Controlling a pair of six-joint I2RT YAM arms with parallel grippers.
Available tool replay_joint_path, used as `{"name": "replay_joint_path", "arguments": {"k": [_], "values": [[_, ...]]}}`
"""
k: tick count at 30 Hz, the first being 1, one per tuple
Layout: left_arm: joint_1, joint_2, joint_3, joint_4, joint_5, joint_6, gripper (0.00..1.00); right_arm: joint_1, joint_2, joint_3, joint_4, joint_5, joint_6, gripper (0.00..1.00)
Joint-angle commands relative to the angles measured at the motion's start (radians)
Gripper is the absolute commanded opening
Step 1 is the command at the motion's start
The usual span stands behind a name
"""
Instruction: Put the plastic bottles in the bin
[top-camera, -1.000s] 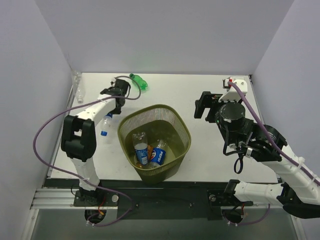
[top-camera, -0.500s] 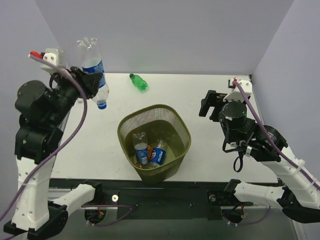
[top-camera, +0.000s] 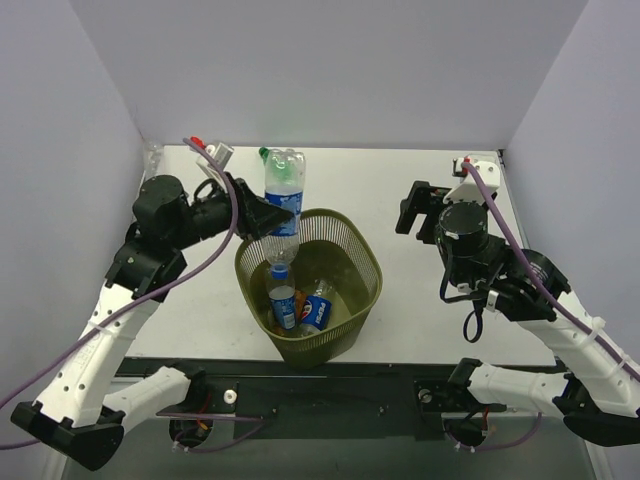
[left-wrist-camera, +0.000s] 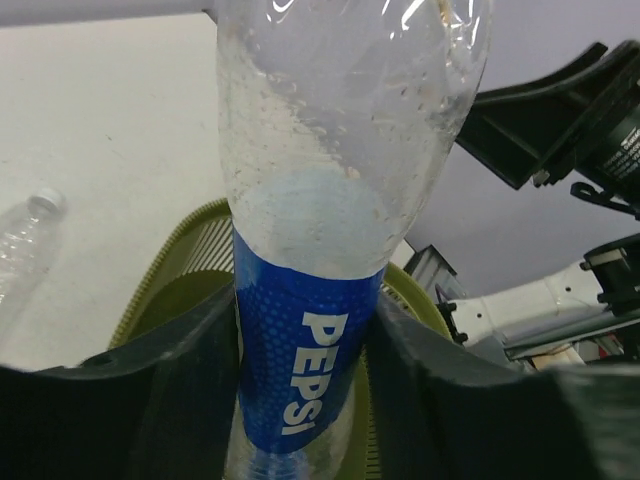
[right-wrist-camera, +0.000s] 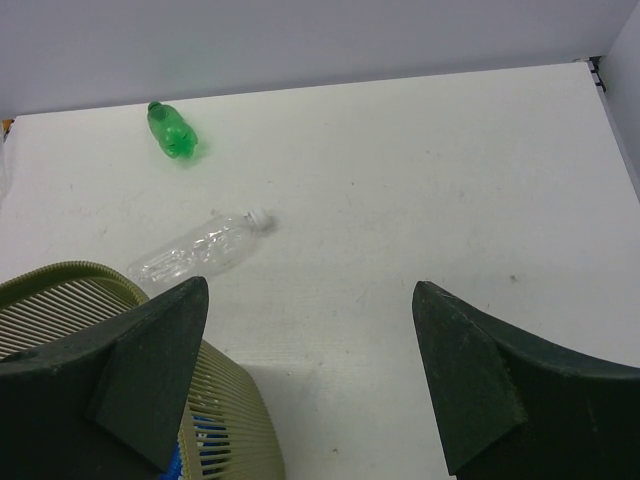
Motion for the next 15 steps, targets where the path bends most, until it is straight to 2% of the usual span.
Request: {"name": "replay_joint_path", "arguments": {"k": [1, 4, 7, 11, 12, 14, 15], "values": [[-0.061, -0.007, 0.006, 0.072, 0.033, -0.009, 0.90, -0.005, 0.002, -0.011, 0.008, 0.015, 0.017, 0.77], [-0.070, 0.016, 0.067, -0.033, -0.005, 0.075, 0.94, -0.005, 0.007, -0.009, 0.004, 0.020, 0.020, 0.77], [-0.068, 0.025, 0.177, -0.186, -0.130, 0.187, 0.95, -0.005, 0.007, -0.010, 0.002, 0.021, 0.022, 0.77], [-0.046, 0.080, 0.291, -0.331, -0.344, 0.266, 0.95, -0.005, 0.011, -0.014, 0.004, 0.026, 0.019, 0.77], [-0.026, 0.094, 0.326, -0.362, -0.424, 0.269, 0.95, -0.008, 0.011, -0.016, 0.004, 0.026, 0.016, 0.77], [0.086, 0.146, 0.358, -0.419, -0.453, 0.263, 0.96, -0.010, 0.010, -0.017, 0.002, 0.026, 0.013, 0.77], [0.202, 0.184, 0.365, -0.439, -0.441, 0.237, 0.96, -0.010, 0.010, -0.019, 0.004, 0.026, 0.010, 0.77]]}}
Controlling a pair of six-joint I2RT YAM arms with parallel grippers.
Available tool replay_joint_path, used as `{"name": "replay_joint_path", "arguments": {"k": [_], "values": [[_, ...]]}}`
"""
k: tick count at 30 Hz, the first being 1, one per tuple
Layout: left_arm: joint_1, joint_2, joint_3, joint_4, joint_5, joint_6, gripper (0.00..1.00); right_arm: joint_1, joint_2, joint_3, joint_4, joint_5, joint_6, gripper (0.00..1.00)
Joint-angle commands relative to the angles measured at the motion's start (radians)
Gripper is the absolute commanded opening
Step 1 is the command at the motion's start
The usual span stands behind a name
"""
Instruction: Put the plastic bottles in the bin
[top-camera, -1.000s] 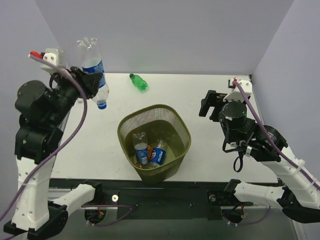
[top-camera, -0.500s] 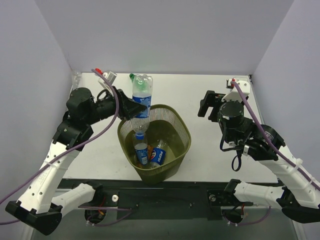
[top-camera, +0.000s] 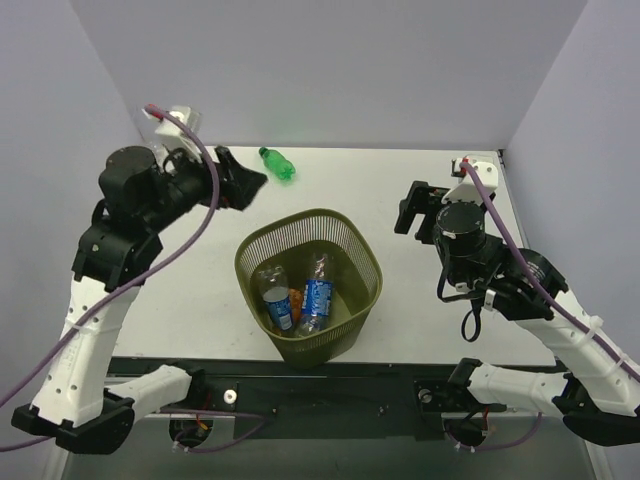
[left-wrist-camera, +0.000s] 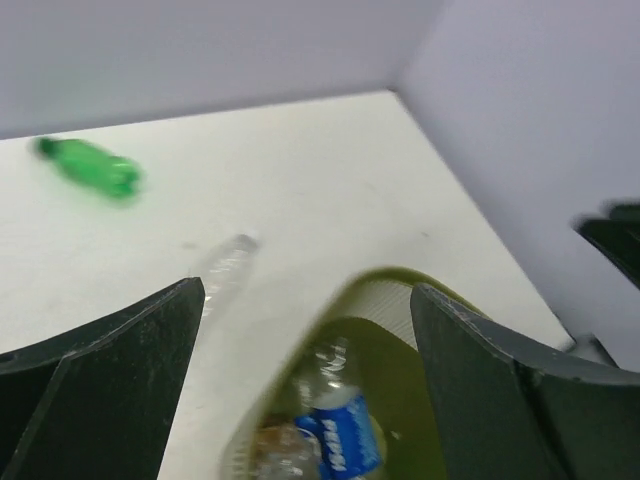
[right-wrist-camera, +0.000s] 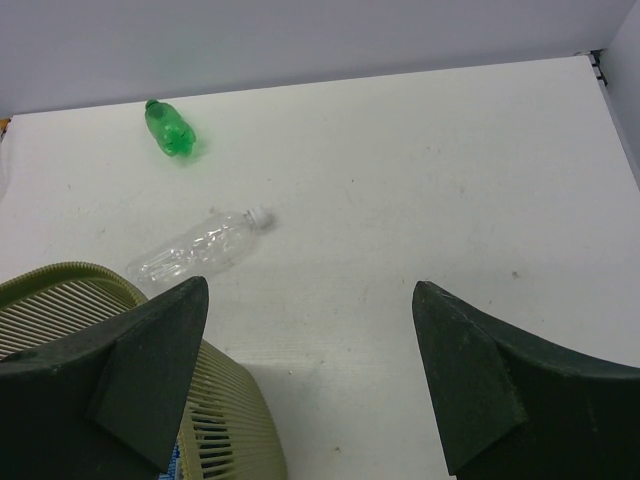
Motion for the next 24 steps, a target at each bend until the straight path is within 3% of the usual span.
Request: {"name": "replay_joint_path", "arguments": {"k": [1, 4, 6, 13, 19, 24], "values": [[0.262, 0.113, 0.058, -0.154, -0.144, 0.012, 0.96, -0.011, 0.005, -0.016, 0.003, 0.025, -0.010, 0.77], [0.515, 0.219, 0.043, -0.140, -0.163, -0.064, 0.96, -0.016, -0.001, -0.028, 0.003, 0.027, -0.017, 0.77], [0.588, 0.288, 0.017, -0.111, -0.234, -0.094, 0.96, -0.022, -0.007, -0.037, 0.003, 0.022, -0.019, 0.77], [0.630, 0.575, 0.052, -0.013, -0.511, 0.003, 0.97, -0.031, 0.005, -0.057, 0.003, -0.024, -0.016, 0.78], [0.689, 0.785, 0.172, 0.056, -0.495, 0.029, 0.97, -0.042, 0.031, -0.065, -0.002, -0.061, -0.004, 0.78], [0.700, 0.988, 0.392, 0.027, -0.464, 0.073, 0.97, -0.054, 0.057, -0.059, -0.011, -0.085, 0.001, 0.78]]}}
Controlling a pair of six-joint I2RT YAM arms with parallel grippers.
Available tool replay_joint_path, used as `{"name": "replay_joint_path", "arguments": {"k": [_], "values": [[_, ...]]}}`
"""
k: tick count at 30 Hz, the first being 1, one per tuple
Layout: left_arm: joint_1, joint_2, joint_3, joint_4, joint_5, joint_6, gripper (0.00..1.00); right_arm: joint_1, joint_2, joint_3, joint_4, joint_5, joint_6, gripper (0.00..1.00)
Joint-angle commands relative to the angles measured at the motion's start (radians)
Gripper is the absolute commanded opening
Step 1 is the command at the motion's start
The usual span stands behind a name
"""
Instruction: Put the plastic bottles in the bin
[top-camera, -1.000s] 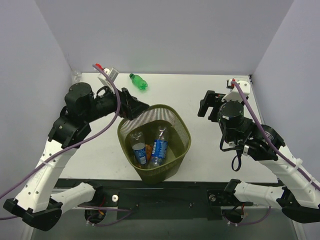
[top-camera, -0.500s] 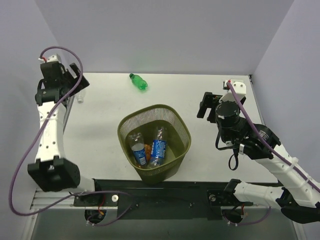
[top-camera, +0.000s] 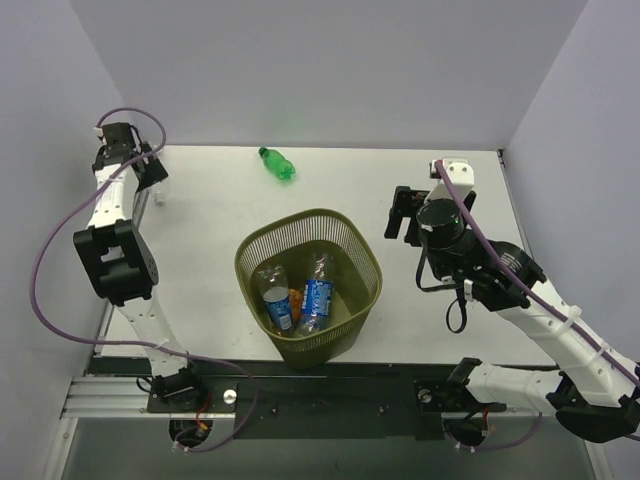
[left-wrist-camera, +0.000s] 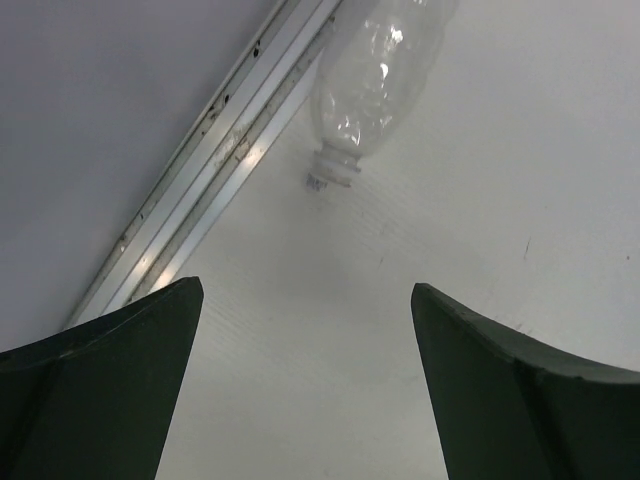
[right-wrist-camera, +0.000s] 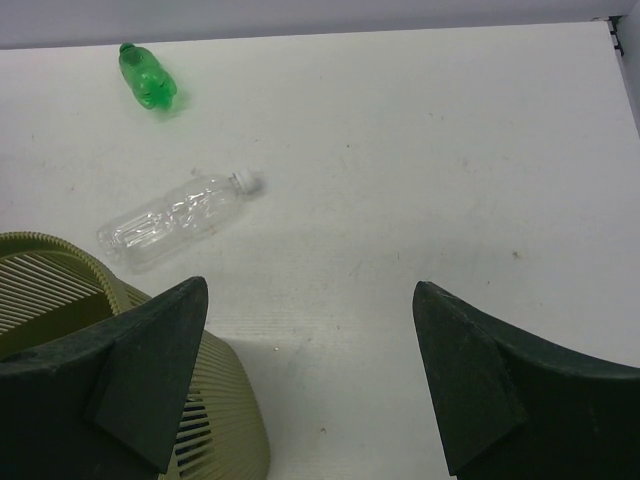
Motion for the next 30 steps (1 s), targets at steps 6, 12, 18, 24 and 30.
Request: {"name": "replay_joint_path", "arguments": {"k": [6, 12, 18, 24, 30], "values": [[0.015, 0.302, 0.417, 0.030, 0.036, 0.112, 0.97, -0.028, 0.055, 0.017, -0.032, -0.050, 0.014, 0.78], [0.013, 0.458, 0.545, 0.058, 0.062, 0.120, 0.97, -0.036, 0.082, 0.040, -0.059, -0.063, 0.022, 0.78], [0.017, 0.521, 0.562, 0.097, 0.141, 0.106, 0.93, -0.042, 0.092, 0.051, -0.072, -0.056, 0.025, 0.78], [0.013, 0.523, 0.552, 0.089, 0.193, 0.085, 0.58, -0.042, 0.093, 0.052, -0.078, -0.057, 0.034, 0.78], [0.003, 0.393, 0.477, 0.100, 0.280, 0.049, 0.38, -0.042, 0.105, 0.049, -0.075, -0.059, 0.039, 0.78]]}}
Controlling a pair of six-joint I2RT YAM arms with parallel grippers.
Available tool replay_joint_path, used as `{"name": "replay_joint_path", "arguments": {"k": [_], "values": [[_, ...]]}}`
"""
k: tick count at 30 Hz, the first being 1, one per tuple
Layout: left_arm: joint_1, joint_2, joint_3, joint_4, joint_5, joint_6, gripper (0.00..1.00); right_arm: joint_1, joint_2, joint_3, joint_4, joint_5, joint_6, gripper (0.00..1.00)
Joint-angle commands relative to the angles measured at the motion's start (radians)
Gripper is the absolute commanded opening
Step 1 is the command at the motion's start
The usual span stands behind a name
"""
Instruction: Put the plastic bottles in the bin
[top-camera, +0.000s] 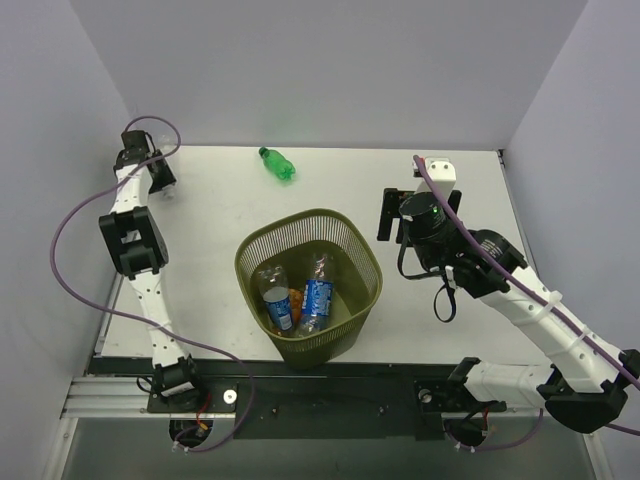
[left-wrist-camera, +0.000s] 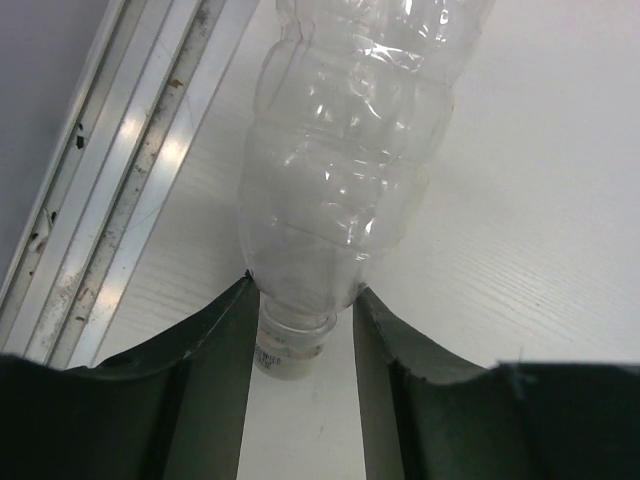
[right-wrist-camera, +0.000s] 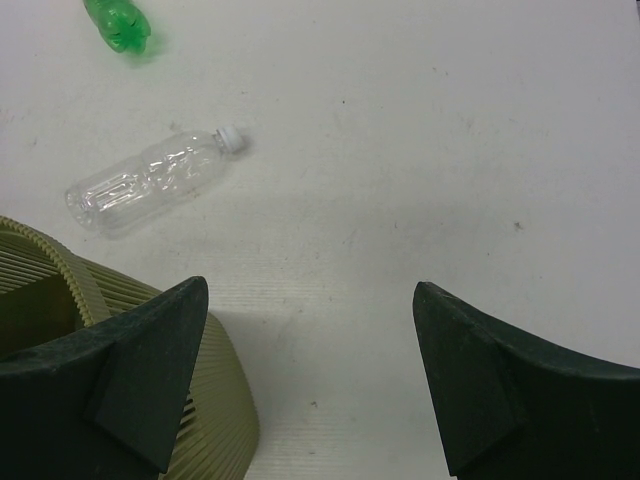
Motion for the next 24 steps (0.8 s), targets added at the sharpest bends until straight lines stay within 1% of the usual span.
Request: {"name": "replay_joint_path", "arguments": {"k": [1, 2, 4, 5, 6, 8, 9, 10, 11, 12, 13, 14, 15, 16, 17, 18, 20, 21, 23, 24], "values": [[-0.017, -0.194, -0.039, 0.055, 0.087, -0.034, 0.38, -0.005, 0.019, 0.030, -0.005, 0.013, 0.016, 0.78], [-0.026, -0.219, -0.071, 0.053, 0.087, -0.031, 0.37, -0.005, 0.020, 0.030, -0.005, 0.012, 0.016, 0.78], [-0.052, -0.304, -0.114, 0.017, 0.073, -0.015, 0.28, -0.004, 0.020, 0.026, 0.003, 0.009, 0.014, 0.78], [-0.072, -0.370, -0.146, 0.001, 0.073, -0.010, 0.28, -0.005, 0.019, 0.021, 0.010, 0.009, 0.016, 0.78], [-0.091, -0.413, -0.167, -0.018, 0.073, -0.007, 0.19, -0.005, 0.016, 0.021, 0.012, 0.007, 0.014, 0.78], [-0.126, -0.536, -0.236, -0.031, 0.056, -0.011, 0.19, -0.005, 0.011, 0.019, 0.015, 0.007, 0.013, 0.78], [-0.137, -0.629, -0.290, -0.032, 0.036, -0.015, 0.19, -0.007, 0.008, 0.021, 0.017, 0.004, 0.008, 0.78], [-0.160, -0.675, -0.312, -0.023, 0.032, -0.019, 0.19, -0.007, 0.005, 0.021, 0.018, 0.004, 0.006, 0.78], [-0.169, -0.784, -0.377, -0.011, 0.042, -0.022, 0.18, -0.008, 0.001, 0.019, 0.023, 0.004, 0.005, 0.78], [-0.193, -0.836, -0.407, 0.025, 0.047, -0.012, 0.18, -0.008, -0.006, 0.018, 0.024, 0.006, 0.005, 0.78], [-0.209, -0.948, -0.472, 0.046, 0.068, -0.007, 0.17, -0.011, -0.016, 0.013, 0.027, 0.007, 0.005, 0.78], [-0.232, -0.998, -0.503, 0.073, 0.091, 0.020, 0.17, -0.014, -0.021, 0.007, 0.032, 0.012, 0.006, 0.78], [-0.250, -1.095, -0.551, 0.079, 0.114, 0.028, 0.13, -0.020, -0.032, 0.004, 0.033, 0.018, 0.009, 0.78], [-0.265, -1.142, -0.565, 0.060, 0.121, 0.044, 0.11, -0.025, -0.036, -0.002, 0.041, 0.022, 0.010, 0.78], [-0.311, -1.201, -0.580, 0.043, 0.154, 0.057, 0.09, -0.028, -0.041, -0.004, 0.043, 0.033, 0.011, 0.78], [-0.336, -1.235, -0.580, -0.007, 0.177, 0.068, 0.08, -0.036, -0.045, -0.004, 0.047, 0.035, 0.014, 0.78], [-0.365, -1.324, -0.595, -0.061, 0.301, 0.071, 0.07, -0.050, -0.049, -0.007, 0.061, 0.039, 0.019, 0.78], [-0.381, -1.349, -0.605, -0.084, 0.391, 0.073, 0.07, -0.056, -0.047, -0.007, 0.066, 0.035, 0.019, 0.78], [-0.436, -1.414, -0.643, -0.088, 0.467, 0.059, 0.07, -0.071, -0.041, -0.007, 0.079, 0.026, 0.023, 0.78], [-0.480, -1.458, -0.686, -0.082, 0.492, 0.045, 0.07, -0.071, -0.038, -0.001, 0.082, 0.025, 0.031, 0.78]]}}
